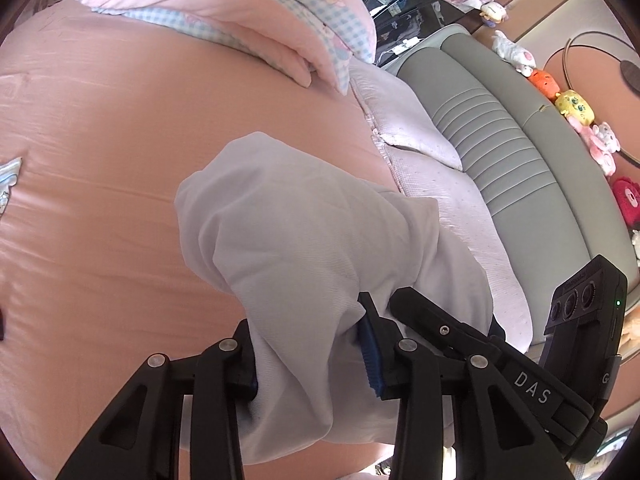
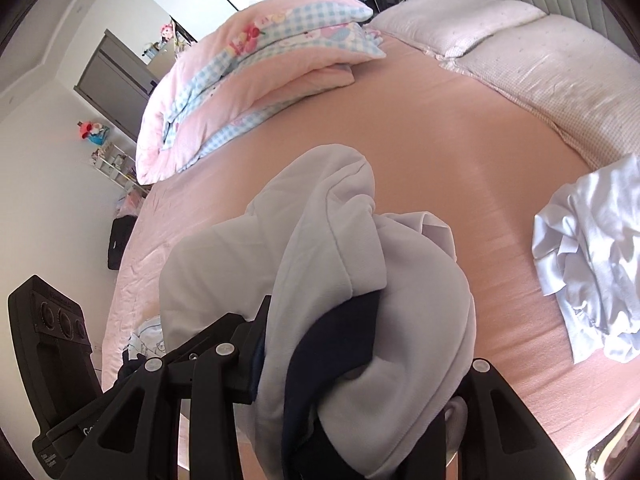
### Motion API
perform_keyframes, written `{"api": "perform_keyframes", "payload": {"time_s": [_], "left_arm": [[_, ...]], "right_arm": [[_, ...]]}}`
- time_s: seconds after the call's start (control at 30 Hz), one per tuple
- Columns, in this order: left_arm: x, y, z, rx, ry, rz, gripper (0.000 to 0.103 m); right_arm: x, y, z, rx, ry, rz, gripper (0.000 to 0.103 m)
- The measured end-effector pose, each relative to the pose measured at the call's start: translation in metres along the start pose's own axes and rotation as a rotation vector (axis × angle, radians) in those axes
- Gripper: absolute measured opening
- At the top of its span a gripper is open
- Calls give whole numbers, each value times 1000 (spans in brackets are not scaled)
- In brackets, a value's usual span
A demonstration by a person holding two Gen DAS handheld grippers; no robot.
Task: Fold clothes
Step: 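Lift the shirt bundle with both grippers and carry it onto the white bedspread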
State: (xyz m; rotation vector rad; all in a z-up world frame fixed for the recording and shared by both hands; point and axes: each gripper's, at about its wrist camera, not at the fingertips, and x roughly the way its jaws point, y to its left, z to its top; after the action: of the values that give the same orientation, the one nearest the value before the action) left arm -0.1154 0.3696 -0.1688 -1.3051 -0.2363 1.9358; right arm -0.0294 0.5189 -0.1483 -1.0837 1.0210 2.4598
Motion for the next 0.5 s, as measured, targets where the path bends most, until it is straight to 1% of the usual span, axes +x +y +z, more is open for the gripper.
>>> {"api": "perform_keyframes", "payload": {"time_s": [0.07, 0.2, 0.5], "left_arm": [[-5, -11, 2, 11, -6, -10, 35], [-10, -32, 3, 22, -6, -33, 35], [-6, -93, 3, 62, 24, -112, 35]], "right_arm": [[-19, -2, -1, -9, -16, -1, 38], [-42, -7, 8, 10, -35, -8, 38], [-106, -43, 27, 50, -103, -28, 38]]}}
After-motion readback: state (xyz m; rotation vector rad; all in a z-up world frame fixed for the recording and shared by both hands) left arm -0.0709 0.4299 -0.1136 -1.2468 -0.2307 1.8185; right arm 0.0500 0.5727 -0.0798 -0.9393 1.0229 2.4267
